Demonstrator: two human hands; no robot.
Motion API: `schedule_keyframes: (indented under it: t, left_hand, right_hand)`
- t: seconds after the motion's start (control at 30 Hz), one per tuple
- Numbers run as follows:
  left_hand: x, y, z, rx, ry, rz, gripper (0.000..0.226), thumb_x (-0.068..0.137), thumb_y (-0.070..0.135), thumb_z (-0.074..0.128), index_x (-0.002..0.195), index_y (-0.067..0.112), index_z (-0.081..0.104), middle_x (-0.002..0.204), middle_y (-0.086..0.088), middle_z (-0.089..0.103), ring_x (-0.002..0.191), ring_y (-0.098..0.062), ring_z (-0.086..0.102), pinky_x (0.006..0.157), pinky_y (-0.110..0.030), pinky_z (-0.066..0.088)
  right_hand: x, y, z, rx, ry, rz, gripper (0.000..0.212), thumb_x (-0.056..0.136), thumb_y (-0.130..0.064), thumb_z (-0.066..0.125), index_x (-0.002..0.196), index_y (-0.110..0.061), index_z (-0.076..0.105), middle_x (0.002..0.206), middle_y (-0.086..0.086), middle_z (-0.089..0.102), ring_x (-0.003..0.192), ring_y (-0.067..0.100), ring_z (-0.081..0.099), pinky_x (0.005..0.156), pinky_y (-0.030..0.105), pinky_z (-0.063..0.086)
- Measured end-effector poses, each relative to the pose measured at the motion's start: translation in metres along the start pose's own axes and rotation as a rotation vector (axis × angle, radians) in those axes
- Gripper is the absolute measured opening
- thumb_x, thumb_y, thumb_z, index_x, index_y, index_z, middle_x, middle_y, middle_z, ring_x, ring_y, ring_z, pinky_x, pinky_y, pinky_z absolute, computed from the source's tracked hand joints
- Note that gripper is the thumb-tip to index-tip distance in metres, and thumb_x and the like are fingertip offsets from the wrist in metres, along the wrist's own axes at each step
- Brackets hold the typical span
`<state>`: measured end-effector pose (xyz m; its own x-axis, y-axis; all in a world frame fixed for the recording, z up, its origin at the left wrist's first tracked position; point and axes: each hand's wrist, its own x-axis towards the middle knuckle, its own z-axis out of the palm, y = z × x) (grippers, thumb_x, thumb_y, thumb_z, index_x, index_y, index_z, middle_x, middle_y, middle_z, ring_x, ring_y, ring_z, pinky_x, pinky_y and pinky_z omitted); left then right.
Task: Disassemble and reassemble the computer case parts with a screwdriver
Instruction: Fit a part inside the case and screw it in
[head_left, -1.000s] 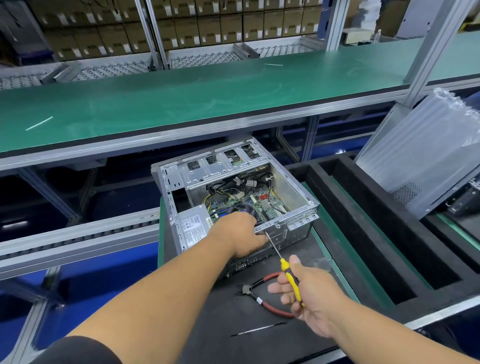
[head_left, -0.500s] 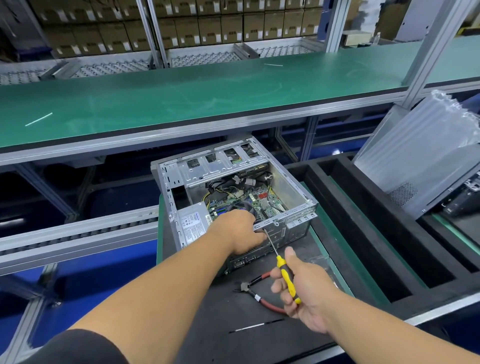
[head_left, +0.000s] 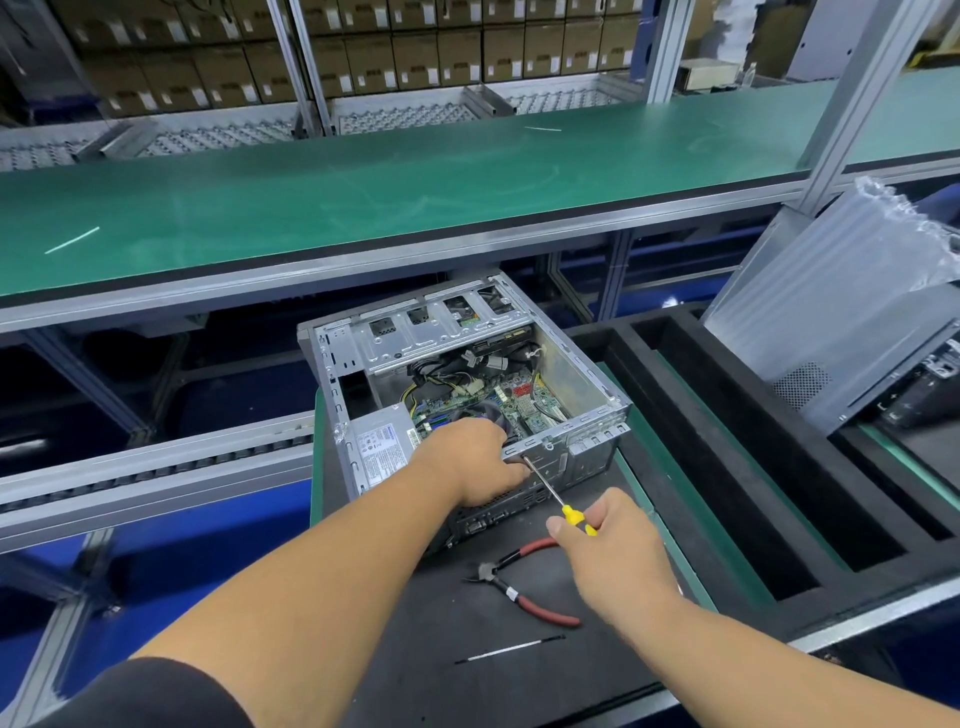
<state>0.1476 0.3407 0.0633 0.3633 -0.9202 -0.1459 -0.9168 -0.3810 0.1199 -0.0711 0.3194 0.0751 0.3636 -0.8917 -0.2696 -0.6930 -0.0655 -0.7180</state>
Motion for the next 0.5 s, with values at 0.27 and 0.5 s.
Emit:
schedule_keyframes:
  t: [0.27, 0.5]
  left_hand:
    - [0.0, -0.001, -0.001, 0.001, 0.002, -0.005, 0.049, 0.08, 0.071, 0.045, 0.071, 0.023, 0.048, 0.071, 0.005, 0.05, 0.064, -0.018, 0.05, 0.054, -0.031, 0.032]
    - [0.0, -0.001, -0.001, 0.007, -0.014, -0.009, 0.048, 0.081, 0.071, 0.046, 0.069, 0.025, 0.044, 0.072, 0.006, 0.049, 0.064, -0.018, 0.047, 0.058, -0.033, 0.034]
  right_hand:
    - [0.003, 0.005, 0.012, 0.414, -0.326, 0.23, 0.053, 0.106, -0.053, 0.045, 0.092, -0.007, 0.068, 0.065, 0.005, 0.07, 0.044, 0.015, 0.042, 0.056, 0.029, 0.038]
    - [0.004, 0.004, 0.013, 0.543, -0.339, 0.257, 0.042, 0.091, -0.046, 0.075, 0.093, -0.01, 0.054, 0.057, 0.0, 0.053, 0.042, 0.013, 0.037, 0.043, 0.024, 0.031]
